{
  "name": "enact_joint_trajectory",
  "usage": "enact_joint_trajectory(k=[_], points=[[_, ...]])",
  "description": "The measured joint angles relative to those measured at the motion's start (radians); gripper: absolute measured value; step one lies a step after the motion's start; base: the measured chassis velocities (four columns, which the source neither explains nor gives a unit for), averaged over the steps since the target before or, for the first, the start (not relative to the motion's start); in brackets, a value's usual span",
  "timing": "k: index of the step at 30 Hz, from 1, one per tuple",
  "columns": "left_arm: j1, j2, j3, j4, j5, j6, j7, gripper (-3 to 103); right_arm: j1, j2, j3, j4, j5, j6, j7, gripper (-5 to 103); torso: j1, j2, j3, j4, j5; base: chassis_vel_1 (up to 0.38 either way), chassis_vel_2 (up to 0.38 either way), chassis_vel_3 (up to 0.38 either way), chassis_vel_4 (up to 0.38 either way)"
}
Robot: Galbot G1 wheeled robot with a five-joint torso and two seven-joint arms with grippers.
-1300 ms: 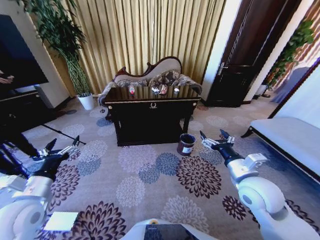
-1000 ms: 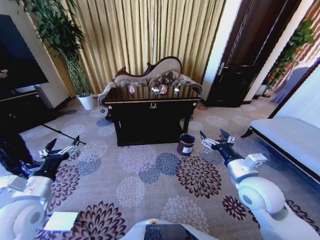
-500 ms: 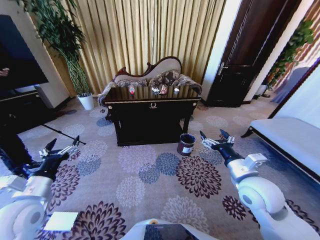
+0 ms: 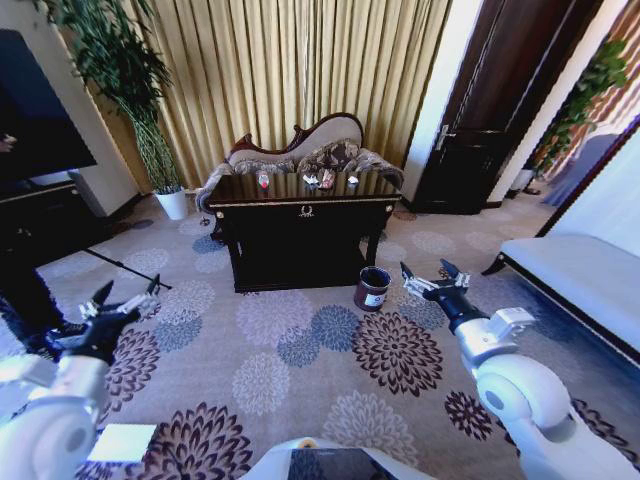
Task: Move to the front of the table and place the trash on the table into the trash bin.
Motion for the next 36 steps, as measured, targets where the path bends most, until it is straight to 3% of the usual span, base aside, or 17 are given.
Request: enact_joint_trajectory(k=[1, 4, 8, 12, 21, 36], points=[[0.000, 0.000, 0.000, 0.000, 0.000, 0.000, 0.000, 100, 0.000, 0.000, 0.000, 0.000, 0.000, 0.000, 0.000, 100, 0.000, 0.000, 0.000, 0.0000, 0.0000, 0.000, 0.000, 0.000, 0.000], [0.021, -0.014, 0.006, -0.010, 0.025, -0.023, 0.019, 100, -0.100, 0.131, 0.051, 0.030, -0.091, -0.002, -0.046, 100, 0.000, 0.000, 0.000, -0.0017, 0.0002, 0.000, 0.000, 0.000, 0.000], [0.021, -0.021, 0.006, -0.006, 0.035, -0.024, 0.032, 100, -0.131, 0.180, 0.074, 0.065, -0.111, -0.012, -0.056, 100, 0.000, 0.000, 0.000, -0.0010, -0.0003, 0.000, 0.000, 0.000, 0.000], [0.020, -0.021, 0.008, -0.007, 0.039, -0.021, 0.036, 100, -0.132, 0.181, 0.078, 0.067, -0.109, -0.024, -0.057, 100, 0.000, 0.000, 0.000, -0.0007, 0.0002, 0.000, 0.000, 0.000, 0.000], [0.006, -0.015, 0.008, -0.034, 0.008, 0.047, 0.054, 100, -0.120, 0.168, 0.062, 0.070, -0.088, -0.037, -0.061, 100, 0.000, 0.000, 0.000, -0.0008, 0.0002, 0.000, 0.000, 0.000, 0.000], [0.007, -0.016, 0.005, -0.031, 0.010, 0.048, 0.078, 100, -0.107, 0.162, 0.056, 0.069, -0.113, -0.032, -0.091, 100, 0.000, 0.000, 0.000, -0.0008, 0.0003, 0.000, 0.000, 0.000, 0.000]])
